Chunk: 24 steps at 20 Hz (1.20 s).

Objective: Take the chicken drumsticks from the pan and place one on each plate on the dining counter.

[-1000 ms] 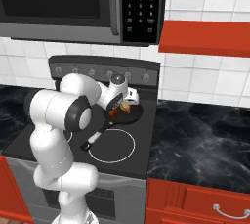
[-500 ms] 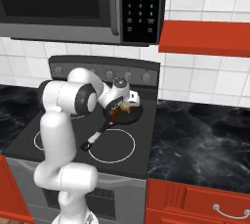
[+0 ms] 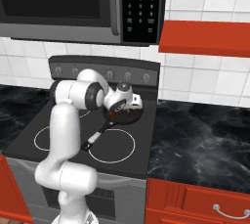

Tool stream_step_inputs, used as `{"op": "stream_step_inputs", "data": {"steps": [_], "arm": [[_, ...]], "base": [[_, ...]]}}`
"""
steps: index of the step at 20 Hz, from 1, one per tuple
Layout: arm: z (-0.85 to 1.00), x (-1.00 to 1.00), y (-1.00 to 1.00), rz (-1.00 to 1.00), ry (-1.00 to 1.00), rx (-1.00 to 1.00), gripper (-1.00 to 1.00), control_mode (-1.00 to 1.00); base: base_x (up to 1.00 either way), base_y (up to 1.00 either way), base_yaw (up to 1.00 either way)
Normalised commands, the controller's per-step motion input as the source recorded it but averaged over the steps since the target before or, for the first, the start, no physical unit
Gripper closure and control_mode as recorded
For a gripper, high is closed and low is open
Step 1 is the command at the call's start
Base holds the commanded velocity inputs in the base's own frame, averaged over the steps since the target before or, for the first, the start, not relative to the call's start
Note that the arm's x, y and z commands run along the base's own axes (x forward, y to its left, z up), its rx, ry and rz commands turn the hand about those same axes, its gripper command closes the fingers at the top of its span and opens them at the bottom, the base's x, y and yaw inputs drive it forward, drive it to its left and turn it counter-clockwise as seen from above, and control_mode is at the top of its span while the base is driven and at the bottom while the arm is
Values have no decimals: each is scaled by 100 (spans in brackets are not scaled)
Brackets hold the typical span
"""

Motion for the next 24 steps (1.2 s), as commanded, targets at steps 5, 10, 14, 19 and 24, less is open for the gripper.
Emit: {"op": "stream_step_inputs", "data": {"steps": [5, 10, 14, 19, 24], "arm": [[-50, 28, 0, 0, 8, -2, 100, -100], [-26, -2, 1, 0, 4, 1, 100, -100], [27, -50, -2, 6, -17, 13, 100, -100], [93, -97, -34, 1, -27, 32, 100, -100], [97, -100, -45, 0, -4, 20, 100, -100]], "base": [[0, 0, 0], [0, 0, 0], [0, 0, 0], [0, 0, 0], [0, 0, 0]]}}
